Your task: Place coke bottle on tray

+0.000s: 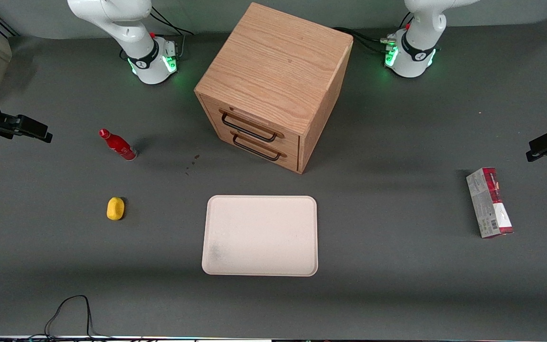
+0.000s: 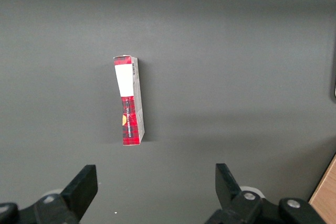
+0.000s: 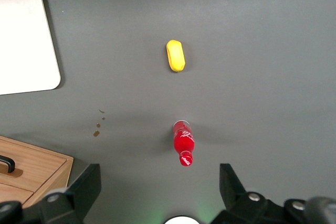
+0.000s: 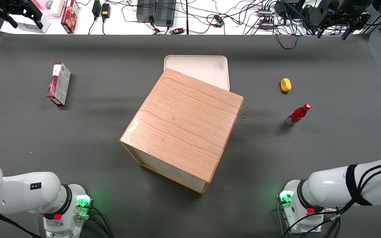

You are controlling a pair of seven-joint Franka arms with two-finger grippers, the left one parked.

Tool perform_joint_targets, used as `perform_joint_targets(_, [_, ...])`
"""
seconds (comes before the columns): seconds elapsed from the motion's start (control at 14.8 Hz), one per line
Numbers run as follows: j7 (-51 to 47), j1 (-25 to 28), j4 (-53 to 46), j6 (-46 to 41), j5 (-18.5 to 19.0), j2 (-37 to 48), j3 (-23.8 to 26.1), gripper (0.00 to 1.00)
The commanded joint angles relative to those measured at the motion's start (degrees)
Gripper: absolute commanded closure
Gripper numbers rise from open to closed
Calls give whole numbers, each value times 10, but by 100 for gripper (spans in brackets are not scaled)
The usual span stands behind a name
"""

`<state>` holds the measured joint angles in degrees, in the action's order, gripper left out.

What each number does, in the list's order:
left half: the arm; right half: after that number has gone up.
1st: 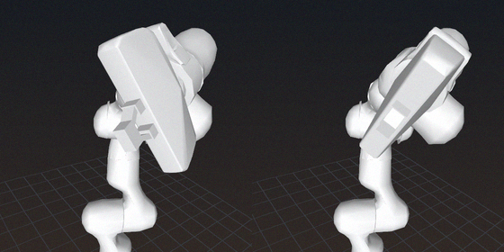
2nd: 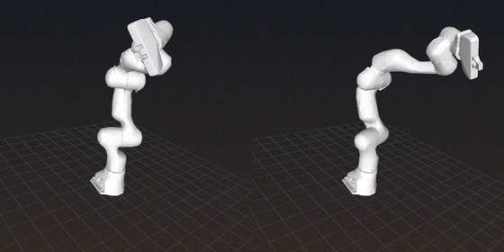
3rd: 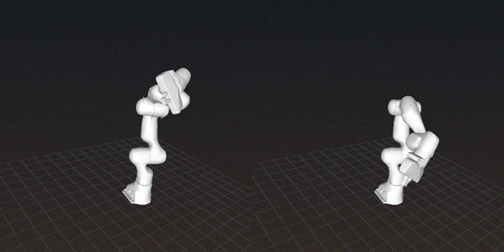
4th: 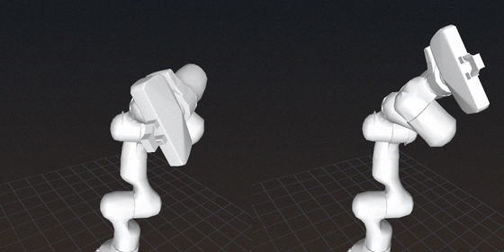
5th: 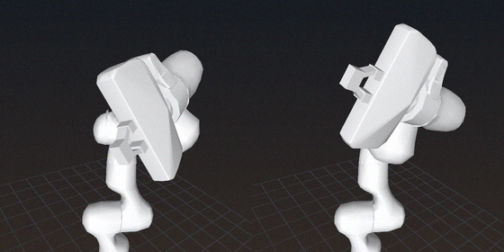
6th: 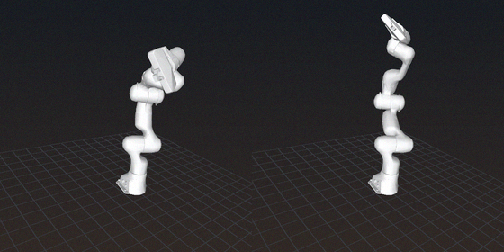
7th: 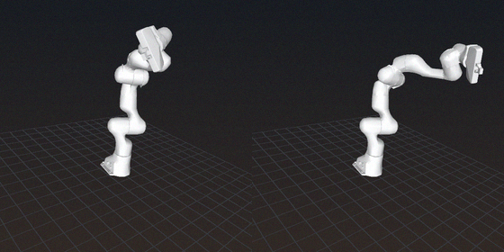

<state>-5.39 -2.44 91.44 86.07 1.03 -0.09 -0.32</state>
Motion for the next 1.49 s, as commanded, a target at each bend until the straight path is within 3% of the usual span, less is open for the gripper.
perform_joint_targets(0.0, [13,6,-11,-8,-9,-4,-9,0])
perform_joint_targets(0.81, [42,7,11,-13,-11,25,-14,0])
perform_joint_targets(1.42, [85,8,336,95,9,299,-44,0])
